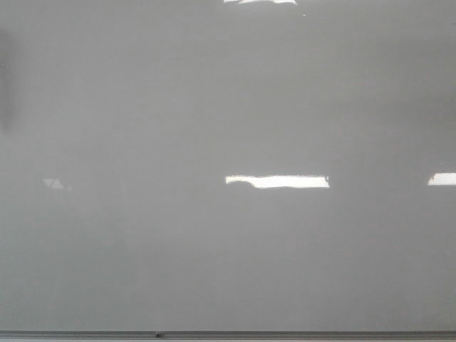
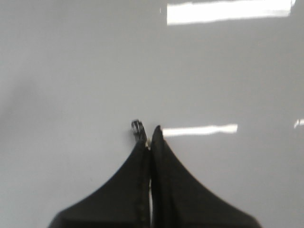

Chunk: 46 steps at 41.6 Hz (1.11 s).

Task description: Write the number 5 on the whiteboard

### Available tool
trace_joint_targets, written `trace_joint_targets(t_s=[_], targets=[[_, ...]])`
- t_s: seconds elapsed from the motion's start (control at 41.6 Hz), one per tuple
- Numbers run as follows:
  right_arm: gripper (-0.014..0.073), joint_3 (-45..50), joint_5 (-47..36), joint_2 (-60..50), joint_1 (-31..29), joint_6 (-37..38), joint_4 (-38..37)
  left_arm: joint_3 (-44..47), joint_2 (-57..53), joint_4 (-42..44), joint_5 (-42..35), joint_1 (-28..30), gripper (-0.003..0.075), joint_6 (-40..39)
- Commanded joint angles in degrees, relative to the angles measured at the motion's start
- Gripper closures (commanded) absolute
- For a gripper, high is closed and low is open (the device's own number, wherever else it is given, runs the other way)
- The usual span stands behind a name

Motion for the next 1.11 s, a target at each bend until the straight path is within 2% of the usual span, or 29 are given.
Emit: trace_joint_targets(t_s=[0.0, 0.24, 0.577, 0.649, 0.697, 0.769, 0.865, 0.937, 1.033, 1.081], targets=[[0.0662, -1.2, -2.2, 2.5, -0.2, -0.1, -0.4, -1.8, 4.3, -0.3, -0.6, -0.4, 0.0741, -0.4], [0.0662, -1.1, 0.6, 5.6, -0.2, -0.1, -0.4, -1.5, 8.9, -0.3, 2.2, -0.4, 0.0741, -0.4], [0.0657, 0.2, 1.2, 8.1, -0.2, -0.1, -0.4, -1.5, 12.1, -0.3, 1.4, -0.4, 0.074, -0.4], [0.0619, 0.4, 1.3, 8.1, -0.2, -0.2, -0.4, -1.5, 12.6, -0.6, 1.4, -0.4, 0.0736, -0.4], [0.0539, 0.5, 1.3, 8.1, -0.2, -0.2, -0.4, -1.5, 12.9, -0.6, 1.6, -0.4, 0.0722, -0.4], [0.0382, 0.6, 1.5, 8.1, -0.2, -0.2, -0.4, -1.5, 13.5, -0.6, 1.7, -0.4, 0.0646, -0.4], [0.0168, 0.6, 1.6, 8.1, -0.2, -0.2, -0.4, -1.5, 14.2, -0.6, 1.7, -0.4, 0.0475, -0.4], [0.0043, 0.6, 1.7, 8.1, -0.2, -0.2, -0.4, -1.5, 14.8, -0.6, 1.6, -0.4, 0.0323, -0.4], [-0.001, 0.6, 1.6, 8.1, -0.2, -0.2, -0.4, -1.5, 16.4, -0.6, 1.5, -0.8, 0.0174, -0.4], [-0.0005, 0.6, 1.6, 8.1, -0.2, -0.2, -0.4, -1.5, 17.5, -0.6, 1.2, -0.8, 0.0157, -0.4]])
